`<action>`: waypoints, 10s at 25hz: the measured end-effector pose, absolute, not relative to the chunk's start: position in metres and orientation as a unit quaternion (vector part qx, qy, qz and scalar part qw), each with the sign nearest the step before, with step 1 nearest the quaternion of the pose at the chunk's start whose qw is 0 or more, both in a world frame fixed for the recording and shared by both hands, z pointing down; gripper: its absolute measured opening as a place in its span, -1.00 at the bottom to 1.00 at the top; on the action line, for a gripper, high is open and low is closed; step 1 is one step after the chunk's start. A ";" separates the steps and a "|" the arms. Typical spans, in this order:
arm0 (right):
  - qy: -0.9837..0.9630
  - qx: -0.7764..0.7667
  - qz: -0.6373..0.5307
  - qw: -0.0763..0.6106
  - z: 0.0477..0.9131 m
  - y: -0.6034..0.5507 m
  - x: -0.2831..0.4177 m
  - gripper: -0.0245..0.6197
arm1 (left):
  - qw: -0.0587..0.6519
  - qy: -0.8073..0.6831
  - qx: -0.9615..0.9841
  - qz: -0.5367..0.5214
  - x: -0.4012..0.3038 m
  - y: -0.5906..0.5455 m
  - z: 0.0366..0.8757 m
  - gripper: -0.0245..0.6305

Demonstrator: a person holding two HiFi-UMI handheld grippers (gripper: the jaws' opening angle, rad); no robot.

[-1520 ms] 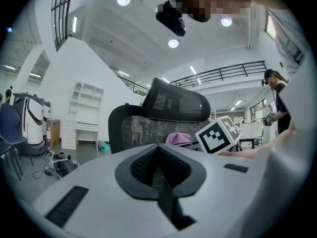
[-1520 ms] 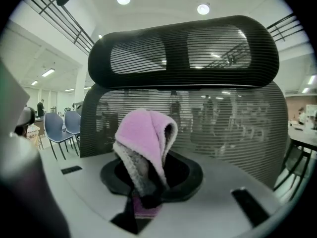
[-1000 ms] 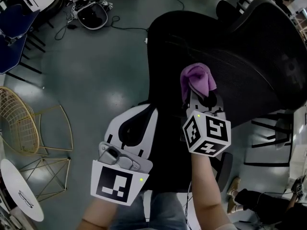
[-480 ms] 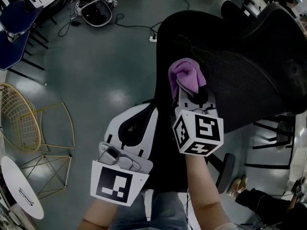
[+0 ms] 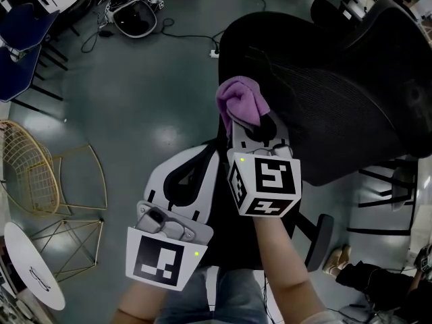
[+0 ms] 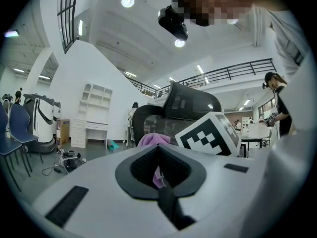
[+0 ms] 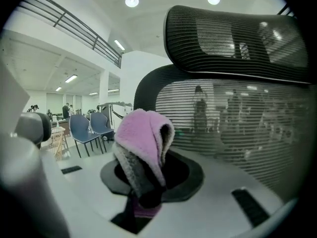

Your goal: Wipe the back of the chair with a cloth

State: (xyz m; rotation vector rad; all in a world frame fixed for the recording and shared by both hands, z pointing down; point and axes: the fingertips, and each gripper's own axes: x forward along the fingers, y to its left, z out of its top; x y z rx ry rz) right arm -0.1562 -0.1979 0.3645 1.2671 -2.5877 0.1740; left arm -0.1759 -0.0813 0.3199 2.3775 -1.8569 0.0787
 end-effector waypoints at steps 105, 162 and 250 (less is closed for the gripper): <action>-0.778 0.594 0.149 0.139 0.447 -0.211 0.247 -0.63 | 0.074 -0.510 0.856 0.039 0.115 -0.098 0.340 -0.89; -0.843 0.485 0.116 0.201 0.468 -0.179 -0.031 -0.63 | 0.088 -0.615 0.783 0.039 -0.119 -0.065 0.344 -0.89; -0.843 0.466 0.151 0.223 0.531 -0.170 0.027 -0.63 | 0.116 -0.608 0.784 0.057 -0.062 -0.078 0.381 -0.89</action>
